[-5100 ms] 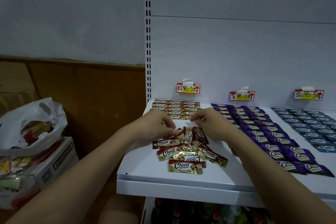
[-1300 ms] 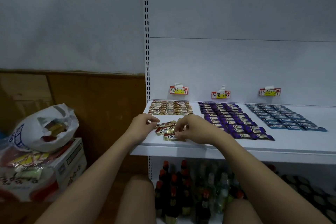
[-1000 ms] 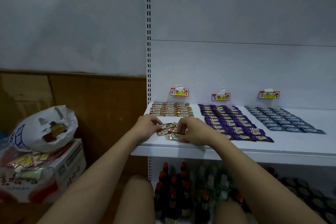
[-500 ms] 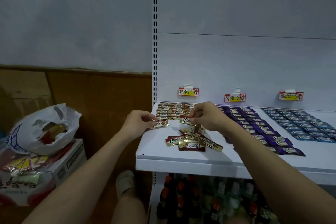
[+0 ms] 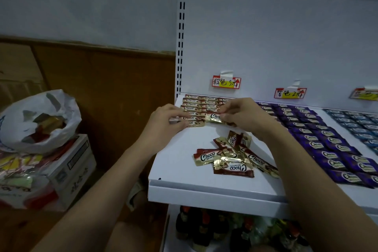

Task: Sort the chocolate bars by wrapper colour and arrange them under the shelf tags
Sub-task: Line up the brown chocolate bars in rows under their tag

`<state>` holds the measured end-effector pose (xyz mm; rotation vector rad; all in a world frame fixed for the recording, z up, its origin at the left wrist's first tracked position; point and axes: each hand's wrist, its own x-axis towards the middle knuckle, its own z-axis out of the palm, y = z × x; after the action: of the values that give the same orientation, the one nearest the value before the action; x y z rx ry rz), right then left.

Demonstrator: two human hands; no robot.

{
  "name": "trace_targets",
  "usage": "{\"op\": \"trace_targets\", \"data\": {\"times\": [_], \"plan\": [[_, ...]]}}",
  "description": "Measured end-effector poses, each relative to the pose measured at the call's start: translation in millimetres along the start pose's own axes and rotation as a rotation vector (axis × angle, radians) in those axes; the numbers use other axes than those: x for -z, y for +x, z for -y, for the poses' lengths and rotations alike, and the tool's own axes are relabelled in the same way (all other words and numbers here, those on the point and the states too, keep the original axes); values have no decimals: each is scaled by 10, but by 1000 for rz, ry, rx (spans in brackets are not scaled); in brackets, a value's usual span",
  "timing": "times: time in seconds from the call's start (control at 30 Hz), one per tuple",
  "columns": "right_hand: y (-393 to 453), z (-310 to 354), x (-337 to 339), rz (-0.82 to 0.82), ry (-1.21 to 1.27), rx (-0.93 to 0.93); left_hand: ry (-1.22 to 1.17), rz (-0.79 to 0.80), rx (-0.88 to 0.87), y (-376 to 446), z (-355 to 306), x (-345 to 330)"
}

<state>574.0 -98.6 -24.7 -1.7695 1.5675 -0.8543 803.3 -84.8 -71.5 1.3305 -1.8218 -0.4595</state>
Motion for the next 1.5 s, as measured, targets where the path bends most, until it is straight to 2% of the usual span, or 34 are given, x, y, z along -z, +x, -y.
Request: {"op": "trace_targets", "data": {"times": [0.27, 0.7, 0.87, 0.93, 1.0, 1.17, 1.33, 1.5], "plan": [[-20, -36, -63, 20, -79, 26, 288, 104, -161, 70, -23, -9], [40, -69, -192, -33, -303, 172, 355, 136, -203, 80, -4, -26], [21, -39, -98, -127, -173, 199, 390, 88, -225, 58, -10, -13], [-4, -20, -11, -68, -144, 205, 368, 98, -265, 60, -75, 0], [-37, 9, 92, 36, -210, 226, 221, 146, -269, 64, -192, 4], [-178, 58, 328, 265, -425, 304, -2, 379, -227, 27, -507, -61], [-262, 17, 367, 394, -550, 296, 88, 553, -191, 62, -584, -109], [-270, -32, 340, 393, -549, 315, 59, 546, -147, 38, -508, -144]]}}
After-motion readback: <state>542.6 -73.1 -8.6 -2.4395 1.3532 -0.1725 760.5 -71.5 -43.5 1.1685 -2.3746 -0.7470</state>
